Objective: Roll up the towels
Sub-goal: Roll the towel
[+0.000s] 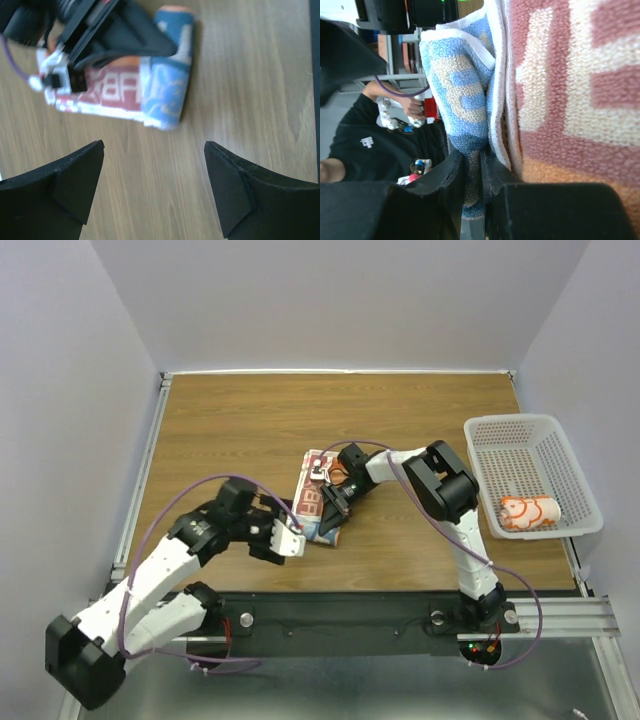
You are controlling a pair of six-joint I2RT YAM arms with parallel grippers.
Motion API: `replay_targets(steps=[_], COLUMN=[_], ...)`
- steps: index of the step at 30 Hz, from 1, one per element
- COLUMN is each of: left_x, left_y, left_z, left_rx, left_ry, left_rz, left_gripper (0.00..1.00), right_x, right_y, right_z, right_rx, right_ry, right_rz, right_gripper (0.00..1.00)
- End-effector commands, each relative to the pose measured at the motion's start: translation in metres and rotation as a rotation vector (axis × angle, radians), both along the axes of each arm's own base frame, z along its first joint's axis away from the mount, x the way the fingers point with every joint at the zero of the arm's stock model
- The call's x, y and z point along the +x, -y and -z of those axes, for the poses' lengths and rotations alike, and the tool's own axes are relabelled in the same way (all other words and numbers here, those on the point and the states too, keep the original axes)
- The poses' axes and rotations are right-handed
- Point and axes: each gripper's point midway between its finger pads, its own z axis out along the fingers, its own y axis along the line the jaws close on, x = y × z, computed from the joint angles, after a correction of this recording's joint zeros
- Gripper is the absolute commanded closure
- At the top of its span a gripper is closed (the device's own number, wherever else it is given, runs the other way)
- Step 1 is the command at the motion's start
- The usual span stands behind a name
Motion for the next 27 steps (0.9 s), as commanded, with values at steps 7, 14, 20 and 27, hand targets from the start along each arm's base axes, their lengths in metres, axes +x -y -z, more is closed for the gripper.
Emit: replay_targets(steps=[7, 14, 20, 27], left_x=[0.011, 0.019, 0.029, 0.016], left_y=[0.064, 0.078, 0.076, 0.063], left_z=[0.035, 0.061, 0.084, 0.102], left_rx=[0.162, 0.206, 0.232, 0.279], left_ry=[0.105, 0.077, 0.096, -0.005], left_rz=[0.072, 0.087, 0.048, 0.014], left_gripper=[0.17, 0.20, 0.32, 0.68], right_x=[0.010, 0.012, 0.011, 0.017], right_y=[0.000, 0.001, 0.002, 0.009], right_z=[0.015, 0.015, 0.017, 0.014], right_rx=[-0.070, -0.076, -0.083, -0.089], right_ry=[-0.013, -0.024, -0.025, 0.024], right_rz=[0.029, 0.037, 0.039, 0.058], right_gripper=[0.86, 0.84, 0.82, 0.72])
